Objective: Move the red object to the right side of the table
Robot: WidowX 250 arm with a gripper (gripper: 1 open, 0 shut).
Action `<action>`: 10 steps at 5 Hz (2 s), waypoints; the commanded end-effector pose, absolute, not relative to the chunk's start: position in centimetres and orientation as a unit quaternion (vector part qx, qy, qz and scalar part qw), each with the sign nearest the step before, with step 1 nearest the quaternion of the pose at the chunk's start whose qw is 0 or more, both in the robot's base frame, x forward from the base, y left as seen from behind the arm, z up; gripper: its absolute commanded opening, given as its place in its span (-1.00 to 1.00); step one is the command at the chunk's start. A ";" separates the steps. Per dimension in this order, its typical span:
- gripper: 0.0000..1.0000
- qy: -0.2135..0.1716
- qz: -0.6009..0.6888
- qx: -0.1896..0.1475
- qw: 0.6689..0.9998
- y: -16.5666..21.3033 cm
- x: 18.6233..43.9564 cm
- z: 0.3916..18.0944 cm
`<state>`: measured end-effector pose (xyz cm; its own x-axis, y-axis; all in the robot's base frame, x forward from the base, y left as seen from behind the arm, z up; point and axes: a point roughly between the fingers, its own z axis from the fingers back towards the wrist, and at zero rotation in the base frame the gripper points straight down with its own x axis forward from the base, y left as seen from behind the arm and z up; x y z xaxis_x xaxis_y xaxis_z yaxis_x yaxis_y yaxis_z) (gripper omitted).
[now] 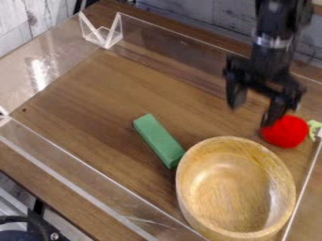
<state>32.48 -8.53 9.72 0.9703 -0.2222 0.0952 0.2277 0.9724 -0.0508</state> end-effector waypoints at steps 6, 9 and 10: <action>1.00 -0.069 0.054 0.024 0.996 -0.2 30.3 16.1; 1.00 -0.065 0.076 0.032 0.994 -2.0 29.0 15.4; 1.00 -0.061 0.087 0.037 0.994 -1.9 29.3 15.7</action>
